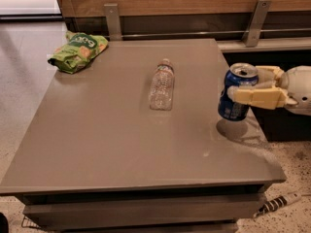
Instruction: Move pepsi can near green rice chip bag
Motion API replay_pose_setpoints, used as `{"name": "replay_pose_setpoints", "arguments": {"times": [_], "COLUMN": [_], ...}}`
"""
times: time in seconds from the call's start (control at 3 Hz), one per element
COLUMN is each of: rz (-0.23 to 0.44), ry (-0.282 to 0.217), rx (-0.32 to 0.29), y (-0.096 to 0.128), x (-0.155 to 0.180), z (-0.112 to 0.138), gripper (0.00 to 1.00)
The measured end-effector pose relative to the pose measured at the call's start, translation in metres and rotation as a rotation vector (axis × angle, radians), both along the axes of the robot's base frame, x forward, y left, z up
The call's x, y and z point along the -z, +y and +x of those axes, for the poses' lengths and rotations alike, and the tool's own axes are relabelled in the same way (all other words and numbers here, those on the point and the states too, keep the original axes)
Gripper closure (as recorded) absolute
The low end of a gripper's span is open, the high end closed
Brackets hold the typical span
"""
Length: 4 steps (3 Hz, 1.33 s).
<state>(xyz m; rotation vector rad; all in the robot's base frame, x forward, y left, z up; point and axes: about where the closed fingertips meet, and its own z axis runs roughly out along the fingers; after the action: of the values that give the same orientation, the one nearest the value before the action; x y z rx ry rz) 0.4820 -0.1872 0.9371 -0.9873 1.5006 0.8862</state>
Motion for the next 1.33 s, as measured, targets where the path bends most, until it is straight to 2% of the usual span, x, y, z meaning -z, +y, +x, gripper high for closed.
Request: {"name": "replay_pose_setpoints", "arguments": {"times": [0.33, 0.67, 1.0, 1.33], "rz": [-0.021, -0.1, -0.103, -0.06], "ry": [0.03, 0.023, -0.024, -0.057], "rx": [0.042, 0.113, 0.166, 0.198], "y": [-0.017, 0.0, 0.031, 0.06], "x": [-0.029, -0.059, -0.067, -0.062], "z": [0.047, 0.109, 0.169, 0.216], "gripper": [1.0, 1.0, 1.0, 1.0]}}
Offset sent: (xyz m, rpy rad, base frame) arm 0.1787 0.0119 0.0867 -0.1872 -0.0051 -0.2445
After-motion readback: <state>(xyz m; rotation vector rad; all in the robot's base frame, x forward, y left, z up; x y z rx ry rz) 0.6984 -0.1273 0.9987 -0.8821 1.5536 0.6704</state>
